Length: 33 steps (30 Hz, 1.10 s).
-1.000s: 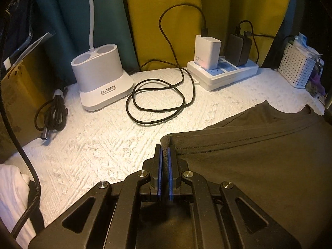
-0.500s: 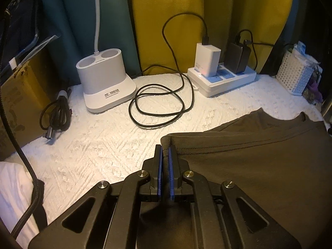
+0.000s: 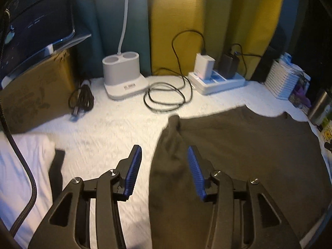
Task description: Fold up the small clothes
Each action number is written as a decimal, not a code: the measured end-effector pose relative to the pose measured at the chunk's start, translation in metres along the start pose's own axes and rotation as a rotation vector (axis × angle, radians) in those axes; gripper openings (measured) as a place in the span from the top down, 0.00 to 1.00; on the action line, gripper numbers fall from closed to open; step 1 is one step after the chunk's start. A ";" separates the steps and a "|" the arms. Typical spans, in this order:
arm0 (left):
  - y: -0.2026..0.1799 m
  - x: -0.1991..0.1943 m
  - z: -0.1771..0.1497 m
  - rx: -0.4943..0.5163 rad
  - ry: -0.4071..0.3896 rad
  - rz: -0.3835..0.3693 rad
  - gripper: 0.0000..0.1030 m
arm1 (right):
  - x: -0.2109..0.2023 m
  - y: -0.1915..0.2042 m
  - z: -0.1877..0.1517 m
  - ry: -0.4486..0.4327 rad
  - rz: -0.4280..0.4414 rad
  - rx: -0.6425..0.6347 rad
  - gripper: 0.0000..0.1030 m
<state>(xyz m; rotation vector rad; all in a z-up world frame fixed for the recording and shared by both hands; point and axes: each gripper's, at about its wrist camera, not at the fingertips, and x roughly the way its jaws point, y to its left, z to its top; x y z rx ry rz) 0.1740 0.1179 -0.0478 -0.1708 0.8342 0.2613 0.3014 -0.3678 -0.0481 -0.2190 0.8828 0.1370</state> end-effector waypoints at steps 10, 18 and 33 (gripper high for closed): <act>-0.020 -0.025 -0.045 0.013 0.025 -0.071 0.55 | -0.035 -0.002 -0.040 -0.009 0.001 0.012 0.22; -0.032 -0.046 -0.069 0.019 0.020 -0.104 0.54 | -0.055 0.004 -0.058 -0.029 0.012 0.008 0.22; -0.052 -0.070 -0.109 0.043 0.023 -0.145 0.54 | -0.071 0.016 -0.096 -0.033 0.039 0.003 0.22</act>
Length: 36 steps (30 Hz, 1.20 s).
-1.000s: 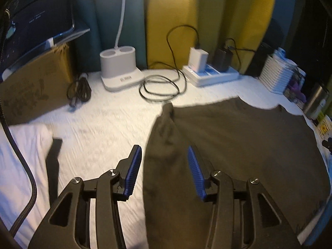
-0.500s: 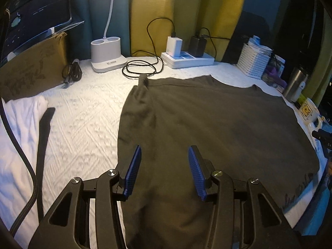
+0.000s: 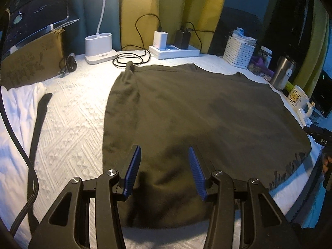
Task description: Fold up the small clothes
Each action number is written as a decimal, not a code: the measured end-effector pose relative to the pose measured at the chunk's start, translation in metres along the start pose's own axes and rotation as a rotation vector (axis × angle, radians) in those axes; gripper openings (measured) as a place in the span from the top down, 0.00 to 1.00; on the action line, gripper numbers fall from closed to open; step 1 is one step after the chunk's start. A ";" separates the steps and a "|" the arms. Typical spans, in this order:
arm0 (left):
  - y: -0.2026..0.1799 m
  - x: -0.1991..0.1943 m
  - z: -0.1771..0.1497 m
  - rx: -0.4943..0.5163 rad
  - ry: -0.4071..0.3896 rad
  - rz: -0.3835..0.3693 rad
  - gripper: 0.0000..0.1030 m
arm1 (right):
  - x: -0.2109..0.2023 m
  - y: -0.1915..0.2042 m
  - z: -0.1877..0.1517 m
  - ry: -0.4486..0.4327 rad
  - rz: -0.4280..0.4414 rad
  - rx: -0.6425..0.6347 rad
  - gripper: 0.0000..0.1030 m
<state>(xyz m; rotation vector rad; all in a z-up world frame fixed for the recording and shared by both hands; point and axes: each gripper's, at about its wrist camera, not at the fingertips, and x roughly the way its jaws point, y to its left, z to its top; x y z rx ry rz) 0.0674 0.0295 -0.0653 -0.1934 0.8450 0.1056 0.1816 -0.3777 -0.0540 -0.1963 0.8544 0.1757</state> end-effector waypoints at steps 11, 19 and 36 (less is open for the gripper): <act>-0.016 -0.001 -0.018 0.019 0.016 -0.045 0.52 | -0.004 0.007 -0.024 0.024 0.048 0.030 0.23; -0.012 -0.006 -0.025 0.017 0.011 -0.060 0.43 | 0.007 0.023 -0.038 0.051 0.150 0.051 0.60; 0.022 -0.010 -0.039 -0.016 0.038 0.015 0.43 | -0.009 0.008 -0.055 0.037 0.034 0.086 0.89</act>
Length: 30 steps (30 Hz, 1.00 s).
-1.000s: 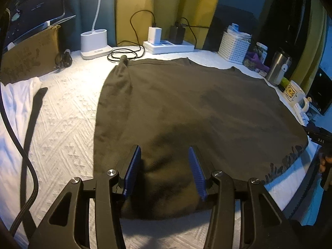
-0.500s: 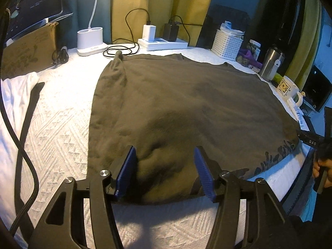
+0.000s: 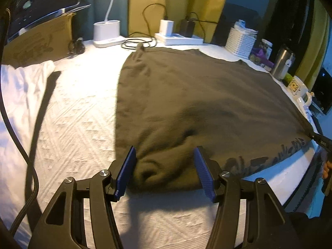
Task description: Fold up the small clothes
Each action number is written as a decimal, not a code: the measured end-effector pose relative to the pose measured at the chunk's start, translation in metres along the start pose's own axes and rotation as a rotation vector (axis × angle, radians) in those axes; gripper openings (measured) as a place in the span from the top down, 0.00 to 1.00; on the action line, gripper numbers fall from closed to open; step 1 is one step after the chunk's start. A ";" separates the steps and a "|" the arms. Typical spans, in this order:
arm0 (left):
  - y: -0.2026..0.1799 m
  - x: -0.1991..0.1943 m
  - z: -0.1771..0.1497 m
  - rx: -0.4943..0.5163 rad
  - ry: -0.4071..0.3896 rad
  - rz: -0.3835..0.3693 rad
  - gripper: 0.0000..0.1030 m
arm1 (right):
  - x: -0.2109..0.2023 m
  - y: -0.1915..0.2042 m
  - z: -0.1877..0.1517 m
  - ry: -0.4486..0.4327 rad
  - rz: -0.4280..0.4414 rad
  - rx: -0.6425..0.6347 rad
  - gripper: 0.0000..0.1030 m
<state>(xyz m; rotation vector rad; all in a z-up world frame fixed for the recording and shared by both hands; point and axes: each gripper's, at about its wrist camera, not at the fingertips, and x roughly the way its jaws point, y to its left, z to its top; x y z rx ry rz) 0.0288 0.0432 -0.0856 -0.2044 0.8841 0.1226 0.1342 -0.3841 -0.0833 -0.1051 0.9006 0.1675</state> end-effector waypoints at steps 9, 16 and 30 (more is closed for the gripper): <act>0.020 -0.004 -0.005 -0.016 0.015 0.040 0.43 | -0.006 -0.014 -0.002 -0.025 -0.109 0.029 0.72; 0.020 0.000 -0.009 -0.025 0.048 0.011 0.38 | -0.013 -0.031 -0.003 -0.036 -0.139 0.053 0.72; 0.004 -0.010 -0.028 0.145 0.101 0.072 0.37 | -0.021 0.014 0.018 -0.089 -0.056 0.013 0.30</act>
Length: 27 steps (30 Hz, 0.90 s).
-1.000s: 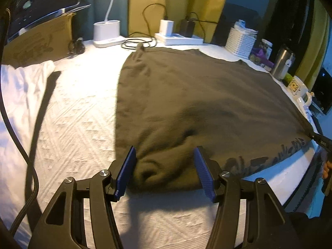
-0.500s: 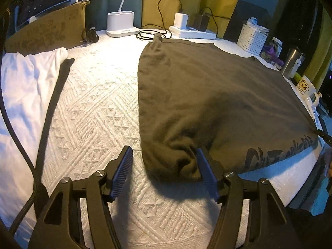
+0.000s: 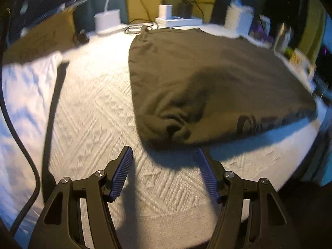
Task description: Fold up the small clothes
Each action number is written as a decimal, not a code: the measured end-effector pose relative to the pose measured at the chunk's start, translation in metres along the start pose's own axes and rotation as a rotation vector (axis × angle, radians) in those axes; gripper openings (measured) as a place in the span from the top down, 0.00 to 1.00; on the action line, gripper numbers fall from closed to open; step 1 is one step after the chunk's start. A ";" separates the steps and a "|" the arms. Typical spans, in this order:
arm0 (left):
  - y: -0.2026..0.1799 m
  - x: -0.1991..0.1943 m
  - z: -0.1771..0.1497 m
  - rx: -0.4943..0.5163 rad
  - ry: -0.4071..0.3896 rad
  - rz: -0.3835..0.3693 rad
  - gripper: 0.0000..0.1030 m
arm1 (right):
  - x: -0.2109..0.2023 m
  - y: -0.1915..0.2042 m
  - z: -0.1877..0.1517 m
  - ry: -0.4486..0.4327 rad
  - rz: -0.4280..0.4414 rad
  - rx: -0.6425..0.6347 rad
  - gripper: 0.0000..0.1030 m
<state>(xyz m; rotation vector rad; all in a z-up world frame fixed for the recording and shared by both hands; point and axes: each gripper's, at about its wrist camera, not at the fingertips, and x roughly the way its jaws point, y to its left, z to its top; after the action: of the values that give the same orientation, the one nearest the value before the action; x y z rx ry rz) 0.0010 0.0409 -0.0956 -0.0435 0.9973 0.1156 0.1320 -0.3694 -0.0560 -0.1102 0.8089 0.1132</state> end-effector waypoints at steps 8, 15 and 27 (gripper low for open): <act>-0.019 0.006 0.011 0.134 -0.067 0.092 0.57 | 0.017 0.017 -0.004 0.022 0.018 -0.045 0.30; -0.021 -0.004 0.014 0.138 -0.079 0.071 0.87 | 0.033 0.020 -0.013 0.044 0.017 -0.061 0.30; 0.016 -0.006 -0.003 0.057 -0.020 0.109 0.90 | 0.035 0.014 -0.018 0.051 0.013 -0.063 0.30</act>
<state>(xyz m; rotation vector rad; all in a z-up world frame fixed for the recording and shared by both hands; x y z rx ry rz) -0.0068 0.0557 -0.0923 0.0644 0.9825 0.1866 0.1406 -0.3565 -0.0944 -0.1675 0.8569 0.1487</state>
